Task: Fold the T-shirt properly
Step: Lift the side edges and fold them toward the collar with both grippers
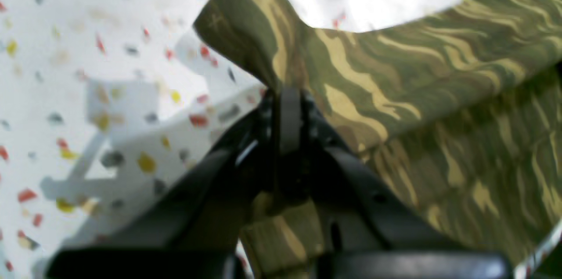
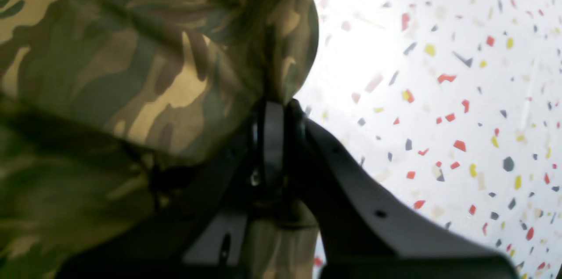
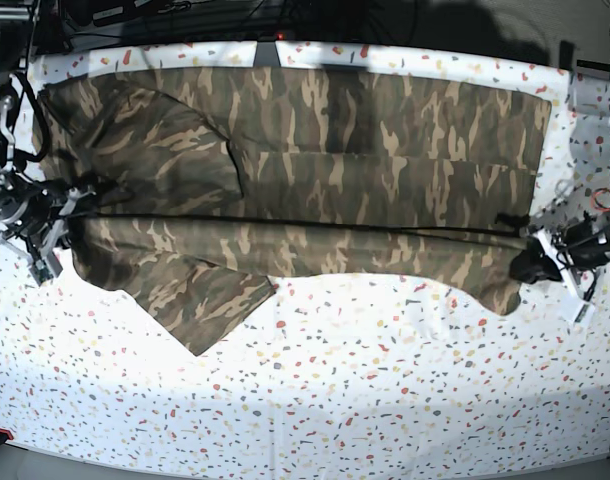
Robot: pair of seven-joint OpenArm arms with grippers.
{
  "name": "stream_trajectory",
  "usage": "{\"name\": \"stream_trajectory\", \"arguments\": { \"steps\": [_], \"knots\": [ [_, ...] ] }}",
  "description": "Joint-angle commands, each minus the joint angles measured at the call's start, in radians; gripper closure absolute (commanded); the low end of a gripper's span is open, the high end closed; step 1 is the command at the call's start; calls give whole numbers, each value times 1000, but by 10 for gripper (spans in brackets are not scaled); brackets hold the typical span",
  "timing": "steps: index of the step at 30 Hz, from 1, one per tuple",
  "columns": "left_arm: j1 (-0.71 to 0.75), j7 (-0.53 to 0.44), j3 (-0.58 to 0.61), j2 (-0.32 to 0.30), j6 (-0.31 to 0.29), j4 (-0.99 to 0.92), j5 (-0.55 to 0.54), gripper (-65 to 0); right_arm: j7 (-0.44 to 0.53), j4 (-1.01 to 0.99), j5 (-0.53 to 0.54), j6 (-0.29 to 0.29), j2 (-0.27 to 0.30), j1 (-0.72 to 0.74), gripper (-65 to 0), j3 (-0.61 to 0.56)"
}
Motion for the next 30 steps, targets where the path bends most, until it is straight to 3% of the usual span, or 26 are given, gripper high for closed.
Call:
{"name": "stream_trajectory", "arguments": {
  "steps": [1,9,16,21,22,24,25,27,30],
  "knots": [
    [-2,-14,-12,-32,3,33,-15,0,8,34,0,-6,28,-1,0,35],
    [160,-20,-115,-52,3,160,-28,0,-3,176,40,-7,26,-160,0,200],
    [246,-34,-153,-52,3,170,-49,0,-30,186,57,-7,-3,-223,0,202],
    [275,-108,-153,-50,1,170,-36,0,-101,186,61,-7,-35,-223,0,202],
    [275,-108,-153,-50,0,170,-28,0,-119,186,61,-7,-35,-223,-32,202],
    [274,-105,-153,-50,0,170,9,0,-143,186,60,-8,-35,-223,-159,202],
    [275,-105,-153,-50,0,170,32,-27,-148,186,60,-8,-35,-223,-206,202],
    [277,-104,-153,-50,0,170,71,-154,-149,186,60,-8,-35,-223,-263,202],
    [285,-99,-153,-50,3,170,114,-266,-148,186,60,-8,-35,-223,-272,202]
  ]
}}
